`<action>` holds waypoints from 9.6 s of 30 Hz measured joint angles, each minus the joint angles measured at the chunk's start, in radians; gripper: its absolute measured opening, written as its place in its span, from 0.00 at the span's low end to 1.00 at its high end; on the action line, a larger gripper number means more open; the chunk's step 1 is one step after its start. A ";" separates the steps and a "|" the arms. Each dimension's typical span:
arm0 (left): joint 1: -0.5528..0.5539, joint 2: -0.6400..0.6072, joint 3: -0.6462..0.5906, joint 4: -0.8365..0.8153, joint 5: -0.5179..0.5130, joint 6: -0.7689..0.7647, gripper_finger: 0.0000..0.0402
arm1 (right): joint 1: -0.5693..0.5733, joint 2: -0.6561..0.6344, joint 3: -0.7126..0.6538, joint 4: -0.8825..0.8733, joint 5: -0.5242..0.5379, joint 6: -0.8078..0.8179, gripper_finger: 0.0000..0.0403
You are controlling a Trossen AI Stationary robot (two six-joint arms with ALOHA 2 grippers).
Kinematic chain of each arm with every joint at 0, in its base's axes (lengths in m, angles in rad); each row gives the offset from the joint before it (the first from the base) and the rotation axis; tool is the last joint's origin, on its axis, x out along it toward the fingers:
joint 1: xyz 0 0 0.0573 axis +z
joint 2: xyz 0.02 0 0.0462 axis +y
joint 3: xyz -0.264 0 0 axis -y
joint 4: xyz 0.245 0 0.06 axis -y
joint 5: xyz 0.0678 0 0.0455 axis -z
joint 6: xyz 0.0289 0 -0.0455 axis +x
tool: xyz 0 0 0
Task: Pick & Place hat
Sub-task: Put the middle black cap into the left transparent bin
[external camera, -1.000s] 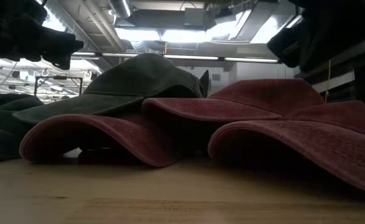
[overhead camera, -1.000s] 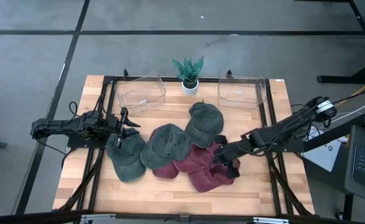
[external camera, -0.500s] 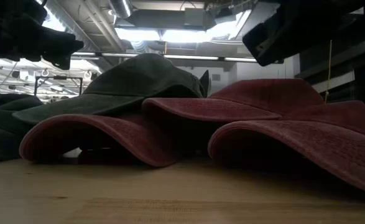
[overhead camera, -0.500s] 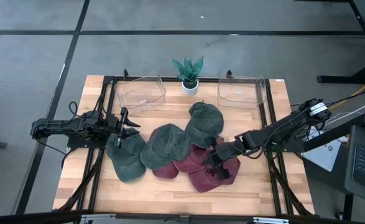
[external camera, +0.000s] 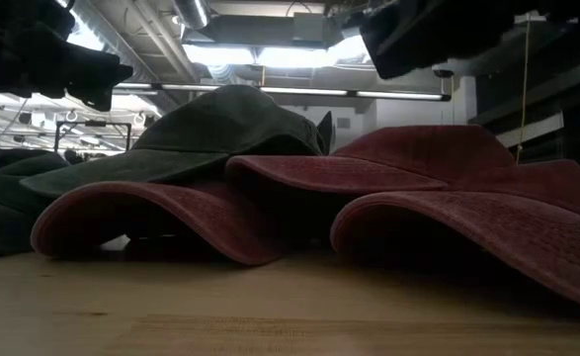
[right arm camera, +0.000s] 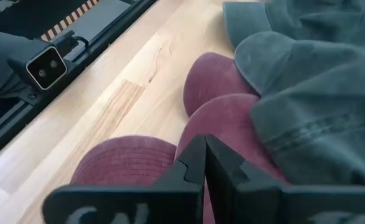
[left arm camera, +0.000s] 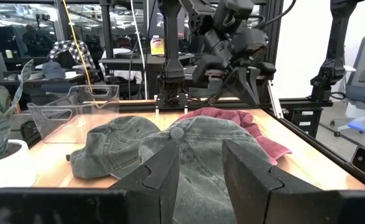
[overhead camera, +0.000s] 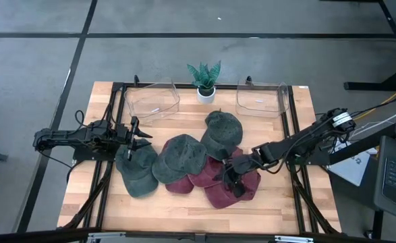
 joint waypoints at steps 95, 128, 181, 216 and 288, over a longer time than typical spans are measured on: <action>0.000 0.000 0.000 -0.004 0.000 0.000 0.29 | -0.344 0.395 0.562 -0.505 0.147 0.399 0.68; 0.000 0.000 0.000 -0.004 0.000 0.000 0.29 | -0.343 0.289 0.561 -0.479 0.088 0.127 0.04; 0.000 0.000 0.000 0.197 -0.029 -0.157 0.29 | -0.509 -0.037 0.561 -0.494 -0.659 0.158 0.03; -0.001 0.574 0.132 0.671 -0.107 -0.227 0.29 | -0.509 -0.033 0.561 -0.528 -0.656 -0.104 0.03; 0.020 1.285 1.106 -0.433 -0.042 0.241 0.01 | -0.533 0.076 0.561 -0.445 -0.463 0.063 0.20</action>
